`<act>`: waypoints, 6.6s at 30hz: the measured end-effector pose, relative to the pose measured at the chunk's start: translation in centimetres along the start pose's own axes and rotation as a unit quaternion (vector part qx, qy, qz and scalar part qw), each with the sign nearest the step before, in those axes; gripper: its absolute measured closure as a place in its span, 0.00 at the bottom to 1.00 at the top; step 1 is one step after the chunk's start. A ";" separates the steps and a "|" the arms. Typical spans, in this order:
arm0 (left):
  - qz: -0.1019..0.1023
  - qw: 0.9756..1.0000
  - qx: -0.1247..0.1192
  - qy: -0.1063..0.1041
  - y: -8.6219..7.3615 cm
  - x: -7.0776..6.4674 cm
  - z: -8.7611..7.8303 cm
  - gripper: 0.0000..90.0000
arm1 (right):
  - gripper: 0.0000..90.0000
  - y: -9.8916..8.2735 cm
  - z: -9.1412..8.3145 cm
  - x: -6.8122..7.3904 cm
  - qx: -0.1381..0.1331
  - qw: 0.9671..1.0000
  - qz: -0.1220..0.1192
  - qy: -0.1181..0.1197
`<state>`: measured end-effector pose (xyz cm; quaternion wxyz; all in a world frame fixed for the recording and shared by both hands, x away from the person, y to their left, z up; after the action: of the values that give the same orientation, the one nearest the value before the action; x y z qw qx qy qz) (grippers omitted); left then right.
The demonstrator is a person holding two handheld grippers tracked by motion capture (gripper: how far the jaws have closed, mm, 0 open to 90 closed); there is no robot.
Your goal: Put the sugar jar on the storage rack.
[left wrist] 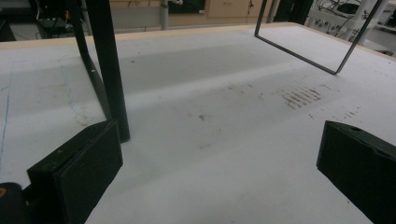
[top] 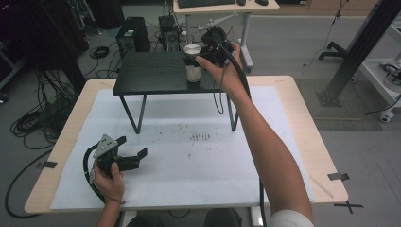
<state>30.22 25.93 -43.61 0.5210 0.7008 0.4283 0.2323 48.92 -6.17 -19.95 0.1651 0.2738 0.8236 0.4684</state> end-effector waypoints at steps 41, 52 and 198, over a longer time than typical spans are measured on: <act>0.001 1.000 -0.002 0.000 0.0 0.0 0.0 0.01 | 0.48 0.0 0.0 0.0 0.001 1.000 -0.002 -0.001; 0.000 1.000 -0.002 0.001 0.0 0.0 0.0 0.01 | 0.48 0.0 0.0 0.0 0.001 1.000 -0.002 -0.002; -0.003 1.000 -0.004 -0.001 0.0 0.1 -0.1 0.01 | 0.06 -0.9 -3.8 1.1 0.005 1.000 -0.024 -0.002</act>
<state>30.22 26.04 -43.61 0.5248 0.6975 0.4292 0.2320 45.77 -8.45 -18.81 0.1764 0.2561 0.8321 0.4593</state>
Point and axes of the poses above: each handheld gripper's, and its own axes: z roughly forward along the jaws, y roughly out of its top, x roughly to its left, the point moved 1 cm from there along z, roughly forward along the jaws, and after that the axes turned 2 degrees about -y, right-handed, at the moved point
